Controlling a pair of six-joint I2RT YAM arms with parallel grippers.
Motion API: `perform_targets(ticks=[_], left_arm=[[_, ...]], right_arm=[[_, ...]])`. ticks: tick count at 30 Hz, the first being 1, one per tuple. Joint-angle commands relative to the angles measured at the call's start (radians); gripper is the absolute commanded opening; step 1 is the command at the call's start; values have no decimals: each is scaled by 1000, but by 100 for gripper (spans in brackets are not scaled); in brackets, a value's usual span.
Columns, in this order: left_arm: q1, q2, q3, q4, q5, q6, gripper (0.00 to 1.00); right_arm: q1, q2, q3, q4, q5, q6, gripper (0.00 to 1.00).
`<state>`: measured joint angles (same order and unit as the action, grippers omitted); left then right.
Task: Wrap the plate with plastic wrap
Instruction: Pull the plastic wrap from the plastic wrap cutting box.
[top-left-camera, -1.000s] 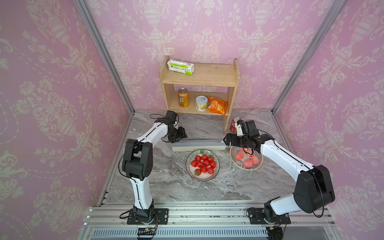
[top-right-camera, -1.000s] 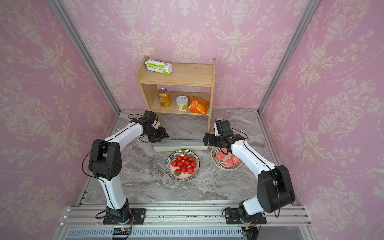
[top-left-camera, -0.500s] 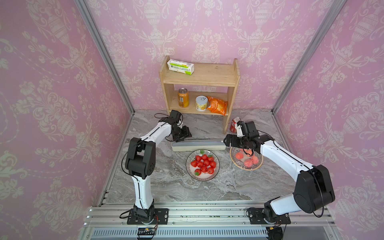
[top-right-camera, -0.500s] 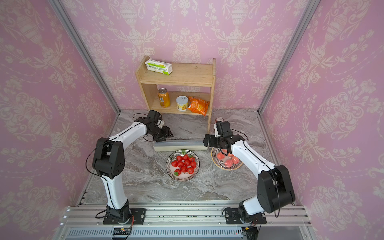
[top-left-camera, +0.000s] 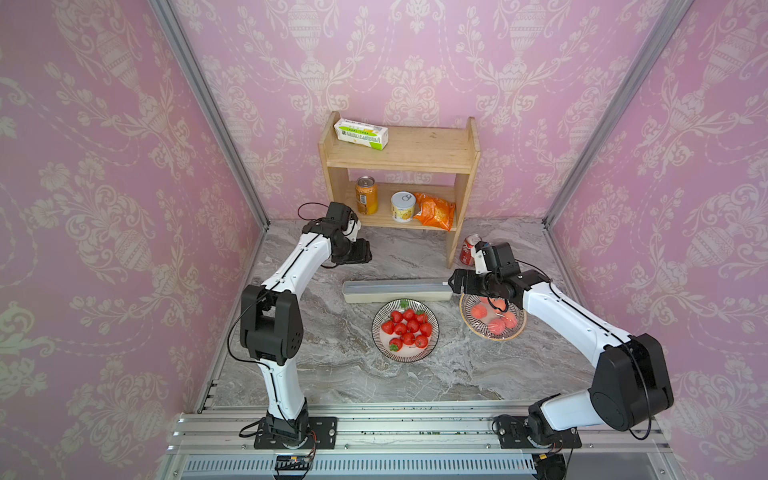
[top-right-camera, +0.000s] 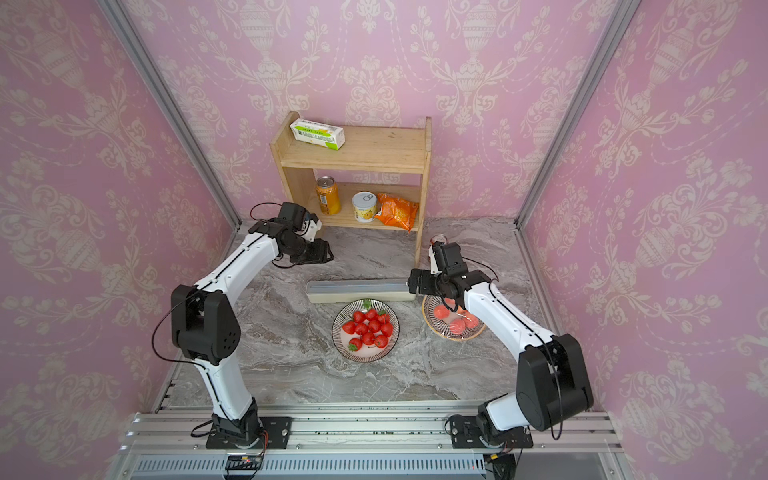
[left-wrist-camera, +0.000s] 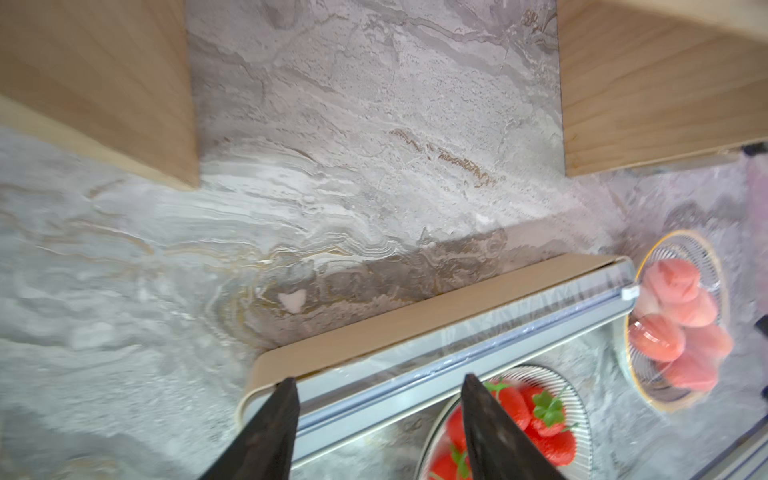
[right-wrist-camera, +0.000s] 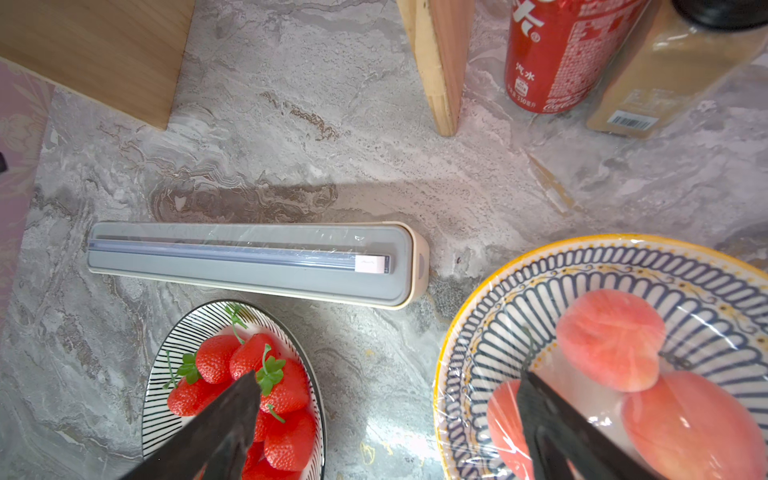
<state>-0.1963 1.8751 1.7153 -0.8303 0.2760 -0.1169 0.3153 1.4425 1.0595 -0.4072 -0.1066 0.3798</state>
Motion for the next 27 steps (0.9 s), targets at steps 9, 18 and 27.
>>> perform_targets(ticks=[9,18,27], left_arm=[[34,113,105,-254,55,563,49],[26,229,181,-265,113,627,40],[18,301,237,-312,118,655,39]], right_arm=[[4,-54,17,-56,-13,-139,92],[3,-47,27,-62,-10,-132,92],[3,-40,30,-66,-2,-130,92]])
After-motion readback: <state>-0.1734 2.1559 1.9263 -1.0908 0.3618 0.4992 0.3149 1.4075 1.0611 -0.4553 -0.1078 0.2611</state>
